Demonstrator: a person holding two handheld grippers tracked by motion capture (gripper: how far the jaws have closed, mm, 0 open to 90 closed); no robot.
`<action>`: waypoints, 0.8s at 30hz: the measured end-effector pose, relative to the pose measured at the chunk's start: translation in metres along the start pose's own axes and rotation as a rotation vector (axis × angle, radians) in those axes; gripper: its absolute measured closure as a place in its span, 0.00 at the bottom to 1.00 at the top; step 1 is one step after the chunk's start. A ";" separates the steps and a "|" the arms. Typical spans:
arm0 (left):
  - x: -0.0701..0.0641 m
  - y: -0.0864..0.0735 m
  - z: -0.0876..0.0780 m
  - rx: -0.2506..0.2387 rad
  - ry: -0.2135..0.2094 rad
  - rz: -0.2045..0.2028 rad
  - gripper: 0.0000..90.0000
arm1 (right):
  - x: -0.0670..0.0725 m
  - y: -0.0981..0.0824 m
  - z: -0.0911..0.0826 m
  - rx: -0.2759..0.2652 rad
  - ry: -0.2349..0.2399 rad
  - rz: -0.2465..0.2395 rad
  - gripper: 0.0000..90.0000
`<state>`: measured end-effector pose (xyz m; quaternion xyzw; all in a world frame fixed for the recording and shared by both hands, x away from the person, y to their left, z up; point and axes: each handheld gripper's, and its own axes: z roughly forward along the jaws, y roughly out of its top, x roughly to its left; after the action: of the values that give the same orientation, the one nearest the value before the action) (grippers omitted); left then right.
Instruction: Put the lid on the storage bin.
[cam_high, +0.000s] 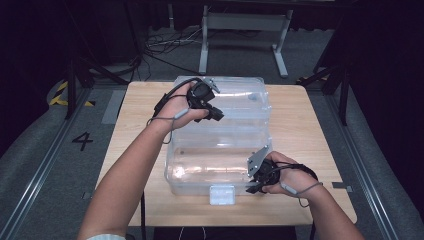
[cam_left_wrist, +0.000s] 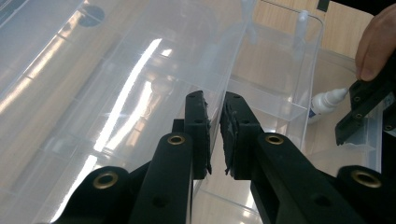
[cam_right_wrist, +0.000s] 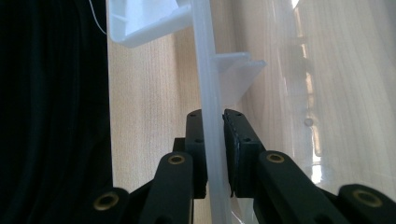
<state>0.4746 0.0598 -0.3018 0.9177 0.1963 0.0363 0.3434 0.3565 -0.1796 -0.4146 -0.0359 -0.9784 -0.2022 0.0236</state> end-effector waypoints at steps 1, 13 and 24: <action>-0.002 0.000 -0.001 0.005 -0.001 0.005 0.91 | 0.000 0.000 0.000 0.000 0.000 0.000 0.90; -0.018 0.000 -0.008 0.026 -0.010 0.037 0.92 | 0.000 0.000 0.000 -0.002 -0.003 -0.002 0.90; -0.034 0.000 -0.012 0.062 -0.004 0.080 0.93 | 0.000 -0.001 0.000 -0.005 -0.002 -0.004 0.90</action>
<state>0.4409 0.0542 -0.2899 0.9351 0.1597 0.0419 0.3136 0.3561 -0.1803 -0.4147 -0.0344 -0.9780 -0.2047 0.0219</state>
